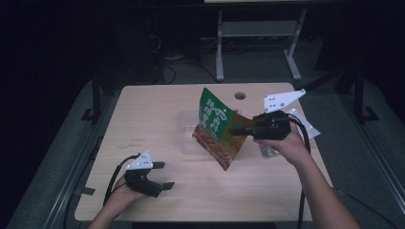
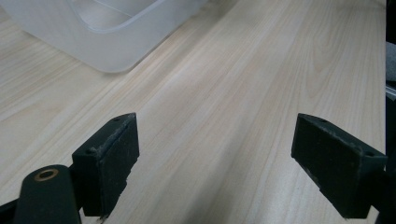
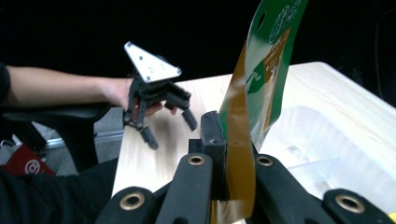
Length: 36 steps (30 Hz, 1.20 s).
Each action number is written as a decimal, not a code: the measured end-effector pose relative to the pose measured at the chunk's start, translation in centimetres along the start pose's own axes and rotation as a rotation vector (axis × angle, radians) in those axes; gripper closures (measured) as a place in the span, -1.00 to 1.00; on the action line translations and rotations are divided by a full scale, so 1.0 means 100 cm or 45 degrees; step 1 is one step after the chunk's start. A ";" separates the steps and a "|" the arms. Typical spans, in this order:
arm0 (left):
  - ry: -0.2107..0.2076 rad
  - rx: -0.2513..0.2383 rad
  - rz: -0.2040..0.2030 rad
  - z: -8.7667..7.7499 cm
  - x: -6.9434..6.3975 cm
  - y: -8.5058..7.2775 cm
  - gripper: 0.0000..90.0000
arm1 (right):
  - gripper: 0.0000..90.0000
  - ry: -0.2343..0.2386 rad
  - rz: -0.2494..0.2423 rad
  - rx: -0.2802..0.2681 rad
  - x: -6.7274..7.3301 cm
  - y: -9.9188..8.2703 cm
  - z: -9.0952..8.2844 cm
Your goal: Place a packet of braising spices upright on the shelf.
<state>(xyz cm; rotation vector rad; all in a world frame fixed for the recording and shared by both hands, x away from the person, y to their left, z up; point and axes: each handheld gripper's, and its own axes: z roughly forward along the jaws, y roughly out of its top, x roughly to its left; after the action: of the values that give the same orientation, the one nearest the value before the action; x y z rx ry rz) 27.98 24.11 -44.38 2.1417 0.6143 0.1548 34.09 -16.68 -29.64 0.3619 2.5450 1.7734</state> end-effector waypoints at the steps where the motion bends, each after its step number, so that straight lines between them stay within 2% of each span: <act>1: -0.001 0.001 -0.001 0.000 0.000 0.000 -0.67 | 1.00 -0.004 0.006 -0.011 -0.003 0.001 -0.001; 12: -0.025 0.017 -0.007 0.004 0.000 -0.001 -0.68 | 1.00 -0.077 0.029 -0.016 -0.024 0.015 -0.007; 16: -0.023 0.029 0.011 0.005 0.000 0.000 -0.68 | 1.00 -0.110 0.041 -0.011 -0.034 0.018 -0.006; 29: -0.032 0.045 0.025 0.006 -0.001 0.000 -0.68 | 1.00 -0.163 0.095 -0.035 -0.060 0.023 0.001; 36: -0.035 0.059 0.033 0.008 -0.003 -0.001 -0.68 | 1.00 -0.187 0.120 -0.038 -0.069 0.021 0.003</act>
<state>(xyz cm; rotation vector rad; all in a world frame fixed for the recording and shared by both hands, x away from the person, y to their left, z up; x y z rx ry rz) 27.97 23.48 -44.89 2.1938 0.5792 0.1261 41.16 -17.10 -28.62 0.5968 2.4358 1.7412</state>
